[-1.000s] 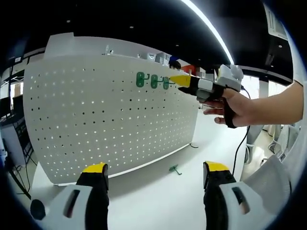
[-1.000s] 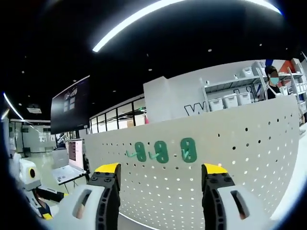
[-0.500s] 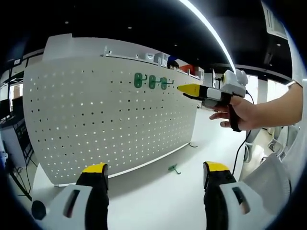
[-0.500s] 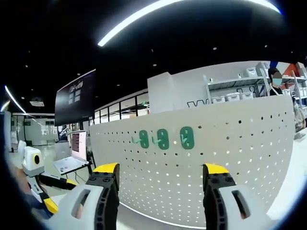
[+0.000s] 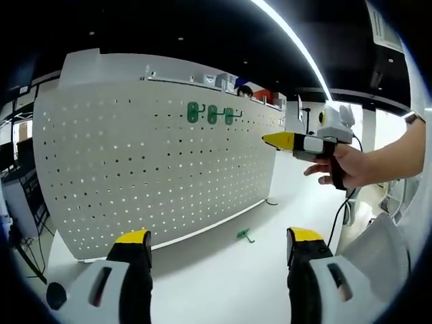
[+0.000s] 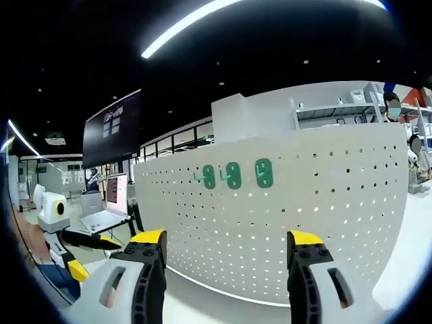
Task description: Insert the hook assembly into the mounting plate slot until the hook locks in place.
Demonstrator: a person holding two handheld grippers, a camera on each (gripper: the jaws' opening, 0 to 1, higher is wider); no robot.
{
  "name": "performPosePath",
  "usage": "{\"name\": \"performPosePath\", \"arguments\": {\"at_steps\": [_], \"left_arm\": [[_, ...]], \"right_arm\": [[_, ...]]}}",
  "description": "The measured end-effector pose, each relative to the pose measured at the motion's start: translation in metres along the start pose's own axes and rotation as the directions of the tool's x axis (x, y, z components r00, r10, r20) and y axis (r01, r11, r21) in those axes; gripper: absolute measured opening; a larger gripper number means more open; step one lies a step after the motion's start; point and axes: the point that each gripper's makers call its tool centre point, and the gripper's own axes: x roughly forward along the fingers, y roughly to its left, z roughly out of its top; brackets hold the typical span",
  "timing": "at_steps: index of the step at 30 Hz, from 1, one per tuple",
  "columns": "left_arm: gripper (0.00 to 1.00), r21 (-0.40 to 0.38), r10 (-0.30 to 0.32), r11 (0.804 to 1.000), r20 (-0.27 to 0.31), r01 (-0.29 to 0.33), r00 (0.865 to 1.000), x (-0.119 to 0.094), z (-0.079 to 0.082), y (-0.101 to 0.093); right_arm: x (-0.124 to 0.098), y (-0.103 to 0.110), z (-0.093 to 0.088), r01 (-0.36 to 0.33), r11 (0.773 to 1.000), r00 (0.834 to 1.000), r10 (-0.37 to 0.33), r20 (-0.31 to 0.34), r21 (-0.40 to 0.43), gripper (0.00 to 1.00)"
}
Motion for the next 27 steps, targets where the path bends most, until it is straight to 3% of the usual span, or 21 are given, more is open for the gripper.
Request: {"name": "performPosePath", "arguments": {"at_steps": [27], "left_arm": [[0.86,0.008,0.014,1.0,-0.004,-0.014,1.0,-0.007,-0.006,-0.003]], "right_arm": [[-0.036,0.005,-0.03,-0.012,1.0,0.998,0.012,-0.061,0.003,0.72]]}}
